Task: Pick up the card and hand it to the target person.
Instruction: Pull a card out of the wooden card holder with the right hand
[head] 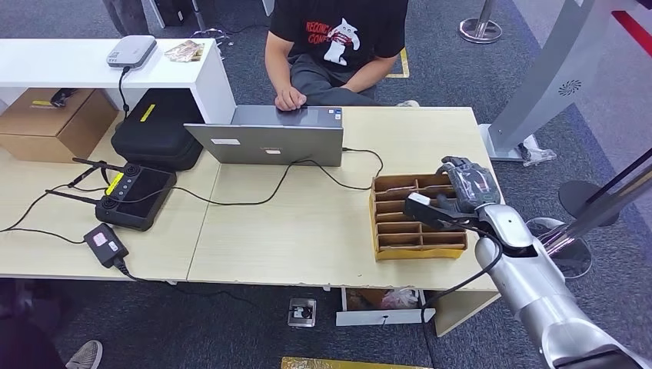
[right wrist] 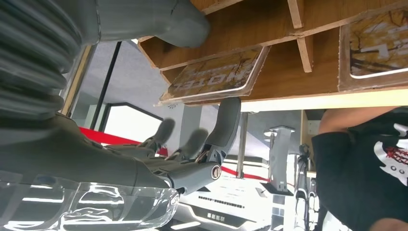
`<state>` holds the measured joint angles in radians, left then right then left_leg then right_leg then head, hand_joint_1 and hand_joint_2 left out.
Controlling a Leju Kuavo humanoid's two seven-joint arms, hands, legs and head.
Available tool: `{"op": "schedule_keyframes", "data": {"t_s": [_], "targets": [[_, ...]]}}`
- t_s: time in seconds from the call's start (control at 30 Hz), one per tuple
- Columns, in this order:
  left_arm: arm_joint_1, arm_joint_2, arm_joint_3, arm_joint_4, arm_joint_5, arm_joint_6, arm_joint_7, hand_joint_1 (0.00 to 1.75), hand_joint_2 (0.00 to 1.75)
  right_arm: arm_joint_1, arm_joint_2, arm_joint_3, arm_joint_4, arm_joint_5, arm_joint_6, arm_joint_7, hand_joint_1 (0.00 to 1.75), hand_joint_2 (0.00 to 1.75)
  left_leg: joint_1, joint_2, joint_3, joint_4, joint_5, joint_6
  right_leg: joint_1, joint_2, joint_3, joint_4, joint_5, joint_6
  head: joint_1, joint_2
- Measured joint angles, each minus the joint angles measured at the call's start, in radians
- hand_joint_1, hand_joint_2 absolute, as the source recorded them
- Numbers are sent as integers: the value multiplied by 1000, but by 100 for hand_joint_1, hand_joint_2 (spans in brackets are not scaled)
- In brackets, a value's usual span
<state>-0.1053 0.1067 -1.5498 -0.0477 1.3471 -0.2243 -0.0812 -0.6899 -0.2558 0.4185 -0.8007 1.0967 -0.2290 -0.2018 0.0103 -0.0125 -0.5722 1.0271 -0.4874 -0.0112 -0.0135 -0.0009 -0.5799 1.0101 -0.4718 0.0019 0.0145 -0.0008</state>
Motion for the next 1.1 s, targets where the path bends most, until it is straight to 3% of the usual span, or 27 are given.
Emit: {"op": "schedule_keyframes", "data": {"t_s": [0.17,0.33,0.6,1.1], "targets": [[0,0,0,0,1,0,0,0,175,-1,3,1,0,0,2,0,76,175,0,0,0,0,0,0,0,0,0,0,0,0,0,0],[0,0,0,0,3,1,0,0,175,-1,7,2,0,0,2,0,121,175,0,0,0,0,0,0,0,0,0,0,0,0,0,0],[0,0,0,0,0,0,0,0,175,-2,10,2,0,-14,-11,1,169,175,0,0,0,0,0,0,0,0,0,0,0,0,0,0],[-2,0,0,0,-11,0,3,0,175,-1,10,2,-3,-18,-33,1,168,175,0,0,0,0,0,0,0,0,0,0,0,0,0,0]]}}
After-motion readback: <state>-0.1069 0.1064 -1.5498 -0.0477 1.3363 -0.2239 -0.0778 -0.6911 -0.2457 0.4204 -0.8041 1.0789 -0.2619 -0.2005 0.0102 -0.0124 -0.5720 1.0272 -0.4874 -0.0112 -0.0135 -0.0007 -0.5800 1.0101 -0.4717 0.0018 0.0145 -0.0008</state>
